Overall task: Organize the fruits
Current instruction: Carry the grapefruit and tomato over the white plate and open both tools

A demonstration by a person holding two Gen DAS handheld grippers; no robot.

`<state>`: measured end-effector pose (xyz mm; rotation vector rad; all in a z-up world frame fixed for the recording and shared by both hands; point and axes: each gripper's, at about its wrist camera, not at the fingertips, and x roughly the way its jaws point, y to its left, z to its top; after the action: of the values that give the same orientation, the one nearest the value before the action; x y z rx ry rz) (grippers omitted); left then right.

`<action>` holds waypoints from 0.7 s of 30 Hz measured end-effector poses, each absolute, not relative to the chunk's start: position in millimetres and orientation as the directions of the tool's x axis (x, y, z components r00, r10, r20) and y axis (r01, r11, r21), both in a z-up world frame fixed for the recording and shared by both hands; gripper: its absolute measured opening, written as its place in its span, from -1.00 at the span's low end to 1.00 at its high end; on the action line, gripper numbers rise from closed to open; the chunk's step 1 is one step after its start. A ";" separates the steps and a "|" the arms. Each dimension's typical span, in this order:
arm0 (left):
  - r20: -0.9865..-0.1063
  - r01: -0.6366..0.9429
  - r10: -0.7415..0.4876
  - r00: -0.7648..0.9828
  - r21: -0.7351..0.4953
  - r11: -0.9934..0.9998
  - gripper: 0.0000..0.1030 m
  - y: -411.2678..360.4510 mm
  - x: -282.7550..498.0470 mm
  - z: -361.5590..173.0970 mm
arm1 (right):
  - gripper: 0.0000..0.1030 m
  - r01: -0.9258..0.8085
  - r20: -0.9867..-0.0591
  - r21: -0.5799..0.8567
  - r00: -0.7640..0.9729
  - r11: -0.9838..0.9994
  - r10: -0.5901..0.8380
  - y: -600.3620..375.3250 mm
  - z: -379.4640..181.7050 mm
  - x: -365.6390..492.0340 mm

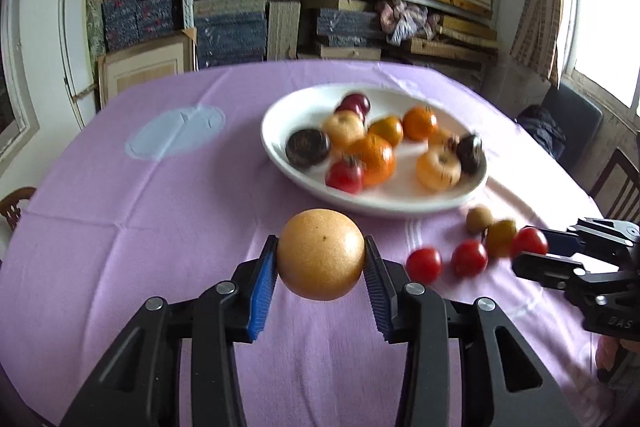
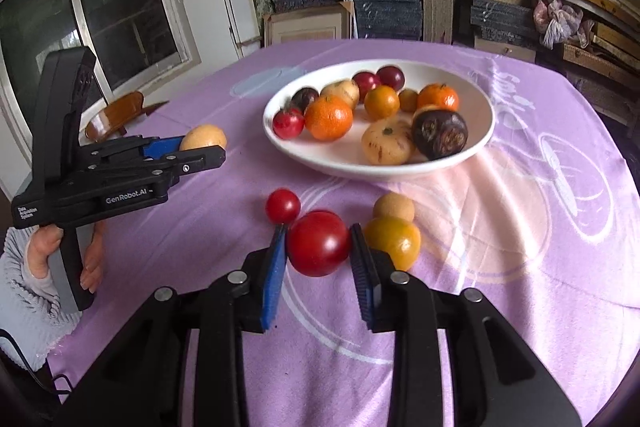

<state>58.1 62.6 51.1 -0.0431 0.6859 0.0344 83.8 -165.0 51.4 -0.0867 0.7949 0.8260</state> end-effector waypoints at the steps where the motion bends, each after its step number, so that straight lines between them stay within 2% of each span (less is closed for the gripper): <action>1: -0.627 -0.047 0.022 0.779 -0.024 0.999 -0.18 62.7 62.3 57.9 | -0.41 -0.682 -0.643 0.222 0.435 0.697 0.630 -167.6 59.8 85.5; 7: -0.621 -0.057 0.007 0.783 -0.060 0.997 -0.18 65.0 111.8 79.3 | -0.41 -0.652 -0.605 0.205 0.502 0.730 0.619 -155.9 92.2 127.9; 21: -0.655 -0.030 -0.051 0.754 -0.113 0.993 -0.18 69.7 168.2 51.5 | -0.38 -0.679 -0.636 0.172 0.477 0.714 0.607 -103.8 66.3 168.6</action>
<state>168.2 69.7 51.5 -0.1195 0.7166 -0.0114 168.6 -103.8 66.3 -0.1093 0.7306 0.7874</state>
